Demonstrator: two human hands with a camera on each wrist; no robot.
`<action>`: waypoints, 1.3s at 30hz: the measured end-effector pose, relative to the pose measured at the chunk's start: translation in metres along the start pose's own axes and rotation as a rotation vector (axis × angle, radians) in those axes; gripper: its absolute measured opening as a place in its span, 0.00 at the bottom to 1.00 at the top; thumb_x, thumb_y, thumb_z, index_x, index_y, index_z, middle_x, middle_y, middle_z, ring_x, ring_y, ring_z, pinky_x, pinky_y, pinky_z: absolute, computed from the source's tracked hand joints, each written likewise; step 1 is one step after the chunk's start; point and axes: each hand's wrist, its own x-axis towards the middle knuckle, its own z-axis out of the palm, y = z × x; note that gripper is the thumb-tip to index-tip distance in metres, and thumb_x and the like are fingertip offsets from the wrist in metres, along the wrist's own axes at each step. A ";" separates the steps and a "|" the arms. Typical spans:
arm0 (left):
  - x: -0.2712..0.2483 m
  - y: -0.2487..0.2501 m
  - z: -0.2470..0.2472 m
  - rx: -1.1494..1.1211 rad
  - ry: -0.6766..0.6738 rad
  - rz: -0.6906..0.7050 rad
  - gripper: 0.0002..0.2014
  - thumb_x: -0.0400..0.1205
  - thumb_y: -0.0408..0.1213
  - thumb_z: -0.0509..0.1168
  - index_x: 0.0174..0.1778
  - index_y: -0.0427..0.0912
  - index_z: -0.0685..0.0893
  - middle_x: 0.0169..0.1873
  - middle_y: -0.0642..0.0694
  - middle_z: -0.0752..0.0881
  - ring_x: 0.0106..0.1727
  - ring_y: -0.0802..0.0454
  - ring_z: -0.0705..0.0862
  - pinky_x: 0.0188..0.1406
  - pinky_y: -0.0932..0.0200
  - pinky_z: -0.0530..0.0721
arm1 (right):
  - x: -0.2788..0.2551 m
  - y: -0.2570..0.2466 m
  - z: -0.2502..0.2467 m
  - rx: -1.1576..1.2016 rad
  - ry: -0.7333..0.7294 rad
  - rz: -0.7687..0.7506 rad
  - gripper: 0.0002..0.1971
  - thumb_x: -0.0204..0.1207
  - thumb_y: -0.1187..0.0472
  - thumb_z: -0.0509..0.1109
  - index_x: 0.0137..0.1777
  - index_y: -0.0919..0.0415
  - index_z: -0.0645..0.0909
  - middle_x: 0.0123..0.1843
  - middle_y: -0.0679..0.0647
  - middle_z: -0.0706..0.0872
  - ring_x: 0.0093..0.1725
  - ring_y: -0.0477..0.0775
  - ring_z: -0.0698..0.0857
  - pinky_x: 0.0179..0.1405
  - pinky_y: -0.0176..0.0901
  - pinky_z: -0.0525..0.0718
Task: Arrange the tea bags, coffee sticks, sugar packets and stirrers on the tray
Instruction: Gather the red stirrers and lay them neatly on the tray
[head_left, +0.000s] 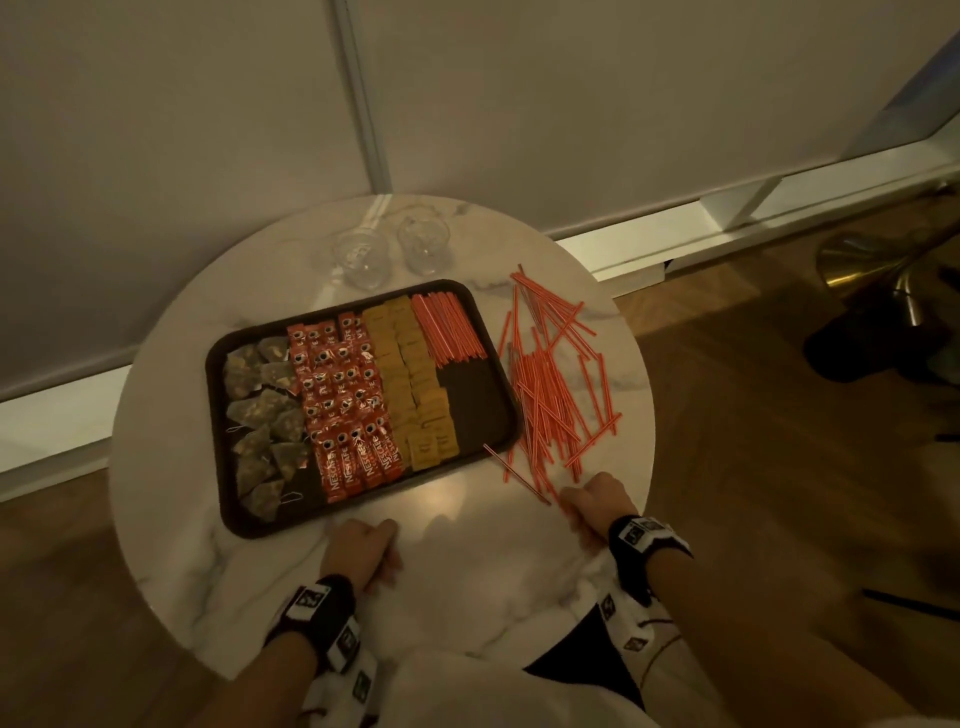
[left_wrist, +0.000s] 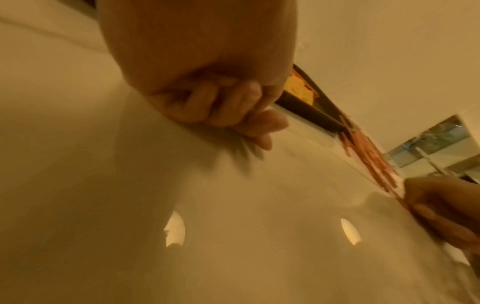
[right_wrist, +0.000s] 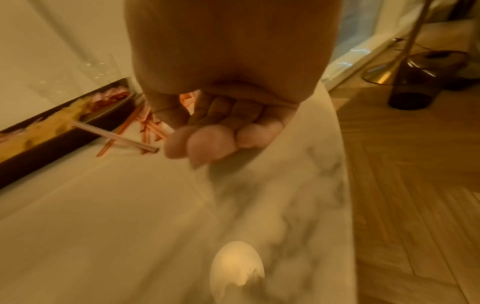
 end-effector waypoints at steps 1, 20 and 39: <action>-0.002 0.004 0.004 0.002 -0.003 0.007 0.25 0.85 0.40 0.61 0.24 0.32 0.88 0.22 0.36 0.87 0.20 0.43 0.84 0.22 0.57 0.82 | 0.001 -0.001 -0.002 0.038 -0.012 0.019 0.16 0.75 0.61 0.68 0.30 0.70 0.85 0.21 0.59 0.85 0.17 0.58 0.81 0.20 0.43 0.83; 0.015 0.135 0.140 0.120 0.098 0.061 0.11 0.80 0.46 0.69 0.37 0.44 0.89 0.33 0.45 0.90 0.36 0.47 0.90 0.42 0.46 0.91 | 0.064 -0.013 -0.079 -0.004 0.013 -0.158 0.12 0.85 0.57 0.65 0.47 0.66 0.83 0.29 0.63 0.88 0.23 0.55 0.85 0.22 0.42 0.83; 0.044 0.273 0.115 0.771 0.128 0.284 0.22 0.86 0.45 0.64 0.71 0.34 0.76 0.49 0.39 0.86 0.47 0.42 0.87 0.49 0.48 0.89 | 0.107 -0.040 -0.113 0.194 -0.013 -0.253 0.12 0.86 0.59 0.63 0.42 0.63 0.82 0.29 0.60 0.85 0.20 0.52 0.80 0.20 0.40 0.78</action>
